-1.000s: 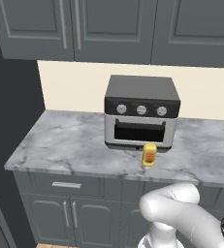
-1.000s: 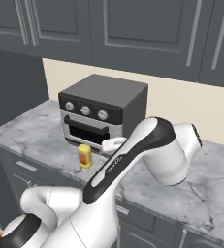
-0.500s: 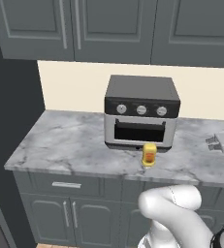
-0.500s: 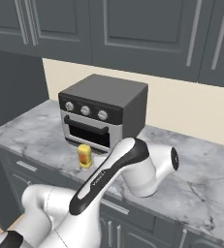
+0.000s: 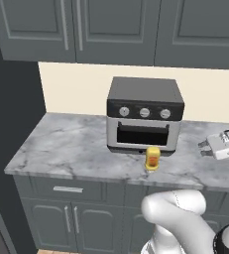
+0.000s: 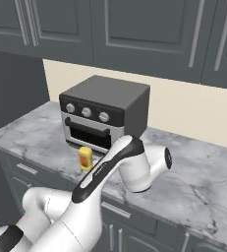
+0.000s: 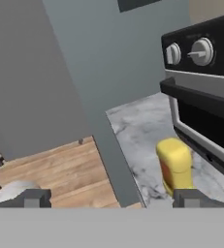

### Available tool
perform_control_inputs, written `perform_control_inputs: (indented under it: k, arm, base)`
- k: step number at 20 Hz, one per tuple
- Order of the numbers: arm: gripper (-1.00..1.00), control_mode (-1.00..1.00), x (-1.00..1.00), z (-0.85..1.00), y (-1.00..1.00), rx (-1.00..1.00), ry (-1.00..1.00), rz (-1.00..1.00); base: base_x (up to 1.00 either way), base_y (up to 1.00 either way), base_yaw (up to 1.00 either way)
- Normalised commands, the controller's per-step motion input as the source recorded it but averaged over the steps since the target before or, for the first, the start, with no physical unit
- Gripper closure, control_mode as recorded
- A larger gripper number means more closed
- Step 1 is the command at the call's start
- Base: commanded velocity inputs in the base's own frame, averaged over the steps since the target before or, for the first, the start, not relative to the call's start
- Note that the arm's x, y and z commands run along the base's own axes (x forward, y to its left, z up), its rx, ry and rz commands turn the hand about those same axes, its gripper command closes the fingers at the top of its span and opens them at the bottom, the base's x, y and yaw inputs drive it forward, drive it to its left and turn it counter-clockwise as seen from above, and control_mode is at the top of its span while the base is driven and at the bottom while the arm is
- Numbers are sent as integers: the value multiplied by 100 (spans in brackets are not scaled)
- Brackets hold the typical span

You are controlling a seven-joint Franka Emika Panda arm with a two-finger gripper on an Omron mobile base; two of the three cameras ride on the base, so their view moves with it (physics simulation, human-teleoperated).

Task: Place the ketchup and mustard from the counter to the top shelf of the fridge. If the existing items in the fridge are on the top shelf, move them to other shelves.

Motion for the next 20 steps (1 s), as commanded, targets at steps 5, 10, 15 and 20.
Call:
perform_control_inputs:
  k: [5, 10, 15, 20]
  arm:
    - [-100, -100, 30, -15, 15, 0, -3, 11]
    - [-100, -100, 36, -21, 25, 0, -9, 1]
    - [-100, -100, 38, -20, 27, 0, -8, 0]
    - [-100, -100, 34, -23, 19, -2, -8, 0]
  base:
    - [0, 0, 0]
    - [0, 0, 0]
    - [0, 0, 0]
    - [0, 0, 0]
